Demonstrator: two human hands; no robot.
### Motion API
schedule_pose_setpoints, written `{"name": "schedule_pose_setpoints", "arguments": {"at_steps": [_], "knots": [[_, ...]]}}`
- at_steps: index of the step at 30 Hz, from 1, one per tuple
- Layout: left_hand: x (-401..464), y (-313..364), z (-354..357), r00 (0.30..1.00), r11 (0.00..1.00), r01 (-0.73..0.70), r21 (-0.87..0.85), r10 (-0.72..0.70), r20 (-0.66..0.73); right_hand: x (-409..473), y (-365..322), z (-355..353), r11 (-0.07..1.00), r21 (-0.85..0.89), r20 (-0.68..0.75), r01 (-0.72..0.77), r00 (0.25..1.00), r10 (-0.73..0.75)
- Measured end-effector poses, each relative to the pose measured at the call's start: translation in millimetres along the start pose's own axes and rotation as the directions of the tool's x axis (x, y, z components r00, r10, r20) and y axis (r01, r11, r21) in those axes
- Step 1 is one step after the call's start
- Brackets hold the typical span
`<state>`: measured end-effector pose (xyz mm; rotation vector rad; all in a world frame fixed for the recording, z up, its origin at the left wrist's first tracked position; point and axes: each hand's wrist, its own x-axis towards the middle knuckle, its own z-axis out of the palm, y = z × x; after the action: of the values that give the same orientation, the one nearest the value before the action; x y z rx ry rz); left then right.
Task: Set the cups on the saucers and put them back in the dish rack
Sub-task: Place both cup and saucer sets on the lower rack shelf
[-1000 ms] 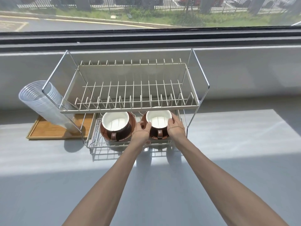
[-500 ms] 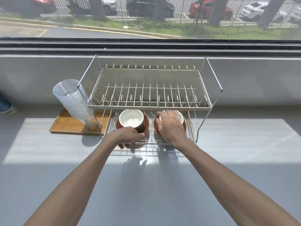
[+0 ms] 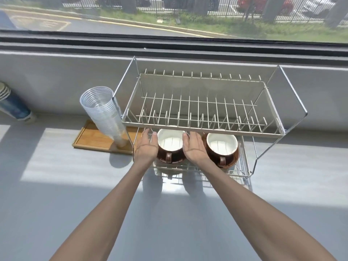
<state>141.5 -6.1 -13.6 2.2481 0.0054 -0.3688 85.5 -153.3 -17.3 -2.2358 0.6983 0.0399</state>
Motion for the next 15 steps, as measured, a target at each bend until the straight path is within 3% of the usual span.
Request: {"name": "schedule_pose_setpoints", "arguments": {"at_steps": [4,15], "knots": [[10.9,-15.3,15.3,0.991,0.987,0.091,-0.133,-0.077,0.105,3.2,7.2,4.3,0.998,0.066,0.045,-0.012,0.999,0.009],[8.3,-16.1,23.2,0.995,0.984,0.069,-0.166,-0.055,0.085,1.1,14.0,4.7,0.993,0.115,0.042,-0.031,0.999,0.027]]}}
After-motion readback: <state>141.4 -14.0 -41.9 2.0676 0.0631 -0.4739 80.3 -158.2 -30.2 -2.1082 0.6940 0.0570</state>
